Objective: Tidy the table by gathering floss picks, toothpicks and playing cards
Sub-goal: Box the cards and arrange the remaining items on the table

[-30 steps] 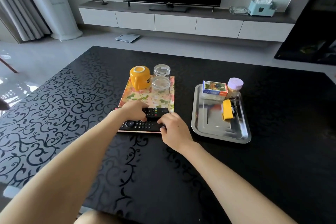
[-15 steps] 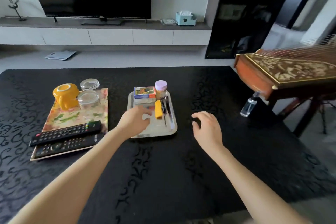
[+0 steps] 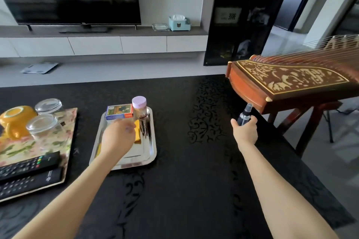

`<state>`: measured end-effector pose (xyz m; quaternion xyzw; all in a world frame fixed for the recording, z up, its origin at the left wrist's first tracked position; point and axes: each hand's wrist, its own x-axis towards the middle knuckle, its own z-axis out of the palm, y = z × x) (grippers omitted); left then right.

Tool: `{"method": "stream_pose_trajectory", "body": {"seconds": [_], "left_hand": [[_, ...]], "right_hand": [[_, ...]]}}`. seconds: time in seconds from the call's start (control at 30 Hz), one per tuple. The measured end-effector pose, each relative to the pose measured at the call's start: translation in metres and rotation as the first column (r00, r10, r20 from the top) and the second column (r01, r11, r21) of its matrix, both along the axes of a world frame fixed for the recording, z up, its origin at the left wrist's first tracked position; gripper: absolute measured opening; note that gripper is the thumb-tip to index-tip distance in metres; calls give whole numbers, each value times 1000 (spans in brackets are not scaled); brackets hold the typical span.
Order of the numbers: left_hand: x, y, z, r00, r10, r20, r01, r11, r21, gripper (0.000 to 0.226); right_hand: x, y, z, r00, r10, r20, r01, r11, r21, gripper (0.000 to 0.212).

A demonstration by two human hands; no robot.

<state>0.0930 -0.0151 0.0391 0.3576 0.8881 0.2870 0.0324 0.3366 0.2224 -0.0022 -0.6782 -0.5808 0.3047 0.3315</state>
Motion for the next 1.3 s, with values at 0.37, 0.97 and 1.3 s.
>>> {"method": "stream_pose_trajectory", "body": {"seconds": [0.37, 0.97, 1.3], "left_hand": [[-72, -40, -39, 962, 270, 51, -256, 948, -191, 35], [-96, -58, -65, 929, 262, 263, -214, 957, -195, 19], [-86, -86, -49, 958, 228, 172, -216, 973, -86, 22]], "right_hand": [[-83, -69, 12, 936, 353, 13, -344, 902, 261, 30], [-279, -185, 6, 635, 769, 70, -772, 631, 74, 40], [-224, -187, -1, 746, 534, 397, -643, 734, 220, 25]]}}
